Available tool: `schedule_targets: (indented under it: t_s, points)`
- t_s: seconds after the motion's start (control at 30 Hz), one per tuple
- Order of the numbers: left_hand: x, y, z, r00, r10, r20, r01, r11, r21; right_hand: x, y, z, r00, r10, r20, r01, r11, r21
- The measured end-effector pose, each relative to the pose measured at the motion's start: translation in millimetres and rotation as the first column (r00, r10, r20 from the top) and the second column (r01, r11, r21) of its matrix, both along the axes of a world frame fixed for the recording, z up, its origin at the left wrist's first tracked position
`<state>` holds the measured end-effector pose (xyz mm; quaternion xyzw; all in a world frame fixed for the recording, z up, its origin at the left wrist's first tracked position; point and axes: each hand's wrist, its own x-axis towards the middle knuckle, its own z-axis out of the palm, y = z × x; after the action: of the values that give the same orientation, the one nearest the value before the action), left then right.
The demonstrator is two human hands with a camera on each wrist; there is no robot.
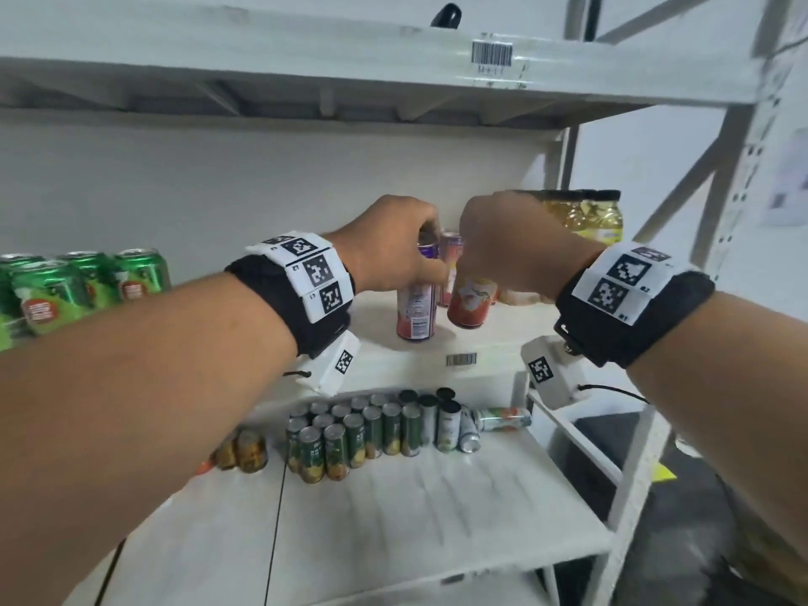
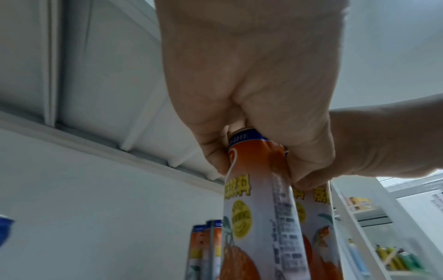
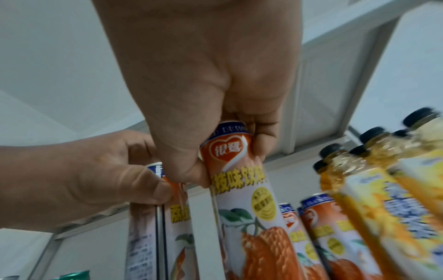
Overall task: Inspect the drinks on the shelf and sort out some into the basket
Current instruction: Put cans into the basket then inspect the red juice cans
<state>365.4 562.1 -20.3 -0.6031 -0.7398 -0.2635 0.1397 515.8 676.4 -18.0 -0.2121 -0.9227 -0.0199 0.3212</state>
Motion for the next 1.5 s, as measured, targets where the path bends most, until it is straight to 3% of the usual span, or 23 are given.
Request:
schedule_targets:
  t_s: [0.23, 0.53, 0.87, 1.1, 1.33, 1.5]
  points:
    - [70.7, 21.3, -35.6, 0.978, -0.2, 0.05, 0.203, 0.978, -0.058, 87.0, -11.1, -43.7, 0.979, -0.199, 0.047, 0.202, 0.976, -0.078]
    - [164.8, 121.2, -153.4, 0.932, -0.349, 0.101, 0.363, 0.887, -0.286, 194.5, 55.3, -160.2, 0.917, -0.335, 0.218, 0.383, 0.892, -0.24]
    - [259.3, 266.7, -371.4, 0.891, -0.337, 0.304, 0.453, 0.693, -0.56, 286.7, 182.1, -376.4, 0.865, -0.244, 0.439, 0.457, 0.744, -0.486]
    - [304.1, 338.9, -540.1, 0.89, -0.259, 0.375, 0.455, 0.54, -0.708, 333.0, 254.0, -558.2, 0.809, -0.19, 0.556, 0.557, 0.551, -0.622]
    - [333.6, 351.2, -703.7, 0.887, -0.14, 0.44, 0.453, 0.446, -0.772, 362.7, 263.7, -721.9, 0.766, -0.149, 0.626, 0.624, 0.406, -0.667]
    - [341.6, 334.0, -775.1, 0.897, -0.059, 0.437, 0.426, 0.374, -0.824, 365.1, 237.8, -794.3, 0.739, -0.095, 0.667, 0.656, 0.328, -0.68]
